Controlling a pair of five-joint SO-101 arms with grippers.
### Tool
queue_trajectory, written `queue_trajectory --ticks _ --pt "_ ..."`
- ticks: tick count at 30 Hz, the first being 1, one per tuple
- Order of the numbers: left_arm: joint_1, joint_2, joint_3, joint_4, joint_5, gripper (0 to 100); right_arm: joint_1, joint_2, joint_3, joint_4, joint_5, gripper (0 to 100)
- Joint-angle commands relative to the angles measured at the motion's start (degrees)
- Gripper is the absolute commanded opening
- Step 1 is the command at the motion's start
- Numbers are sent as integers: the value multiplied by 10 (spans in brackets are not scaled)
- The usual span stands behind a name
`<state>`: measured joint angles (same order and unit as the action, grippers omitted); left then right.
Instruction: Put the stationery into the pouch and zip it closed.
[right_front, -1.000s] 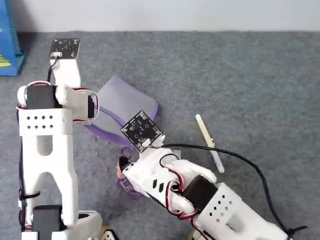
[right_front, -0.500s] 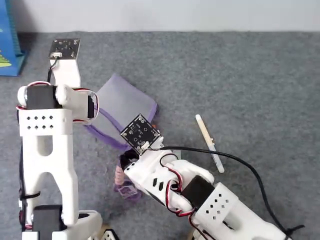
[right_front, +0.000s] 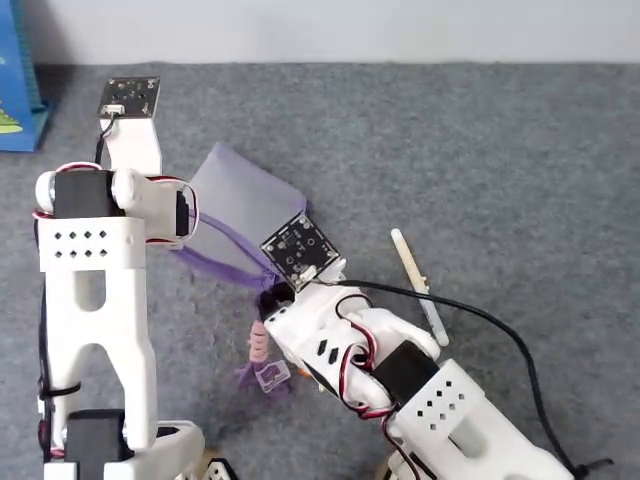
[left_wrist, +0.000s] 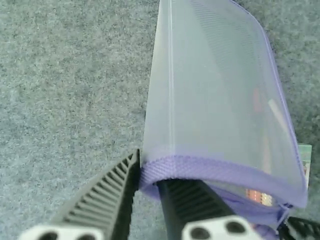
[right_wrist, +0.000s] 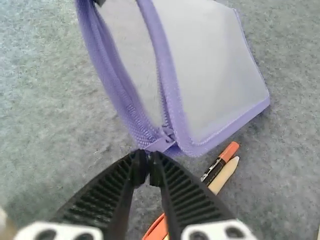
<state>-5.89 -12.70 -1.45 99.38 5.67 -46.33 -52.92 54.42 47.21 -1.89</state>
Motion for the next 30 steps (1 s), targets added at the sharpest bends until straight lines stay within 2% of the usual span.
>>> queue_trajectory --ticks 1,3,9,18,30 --pt "0 -4 -11 11 1 10 -11 -3 -68 34 7 210" --pt "0 -4 -11 11 1 10 -12 -3 -91 45 7 225" --pt "0 -4 -11 11 1 10 -25 0 -142 43 49 180" --pt "3 -4 -11 11 1 10 -17 8 -93 -81 89 180" --pt "0 -4 -11 11 2 10 25 158 -99 -146 94 180"
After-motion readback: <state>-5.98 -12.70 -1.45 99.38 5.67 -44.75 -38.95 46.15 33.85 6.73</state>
